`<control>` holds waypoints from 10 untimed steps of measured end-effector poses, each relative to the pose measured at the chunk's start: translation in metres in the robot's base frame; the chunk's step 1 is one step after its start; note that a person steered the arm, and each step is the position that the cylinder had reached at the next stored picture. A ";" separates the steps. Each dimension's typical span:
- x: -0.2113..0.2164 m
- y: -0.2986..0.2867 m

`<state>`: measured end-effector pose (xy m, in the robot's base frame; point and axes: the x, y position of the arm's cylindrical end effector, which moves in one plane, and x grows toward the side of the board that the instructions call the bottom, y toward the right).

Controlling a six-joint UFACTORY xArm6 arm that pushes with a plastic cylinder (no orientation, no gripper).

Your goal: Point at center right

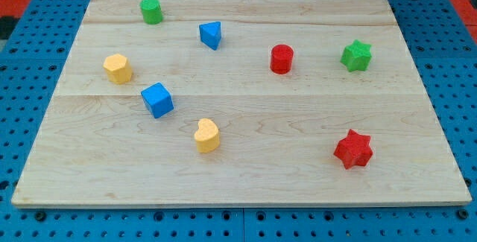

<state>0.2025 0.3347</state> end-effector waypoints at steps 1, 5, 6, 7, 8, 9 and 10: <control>0.000 0.001; 0.007 0.010; 0.014 0.011; 0.022 0.011; 0.059 0.011; 0.109 0.011; 0.162 0.006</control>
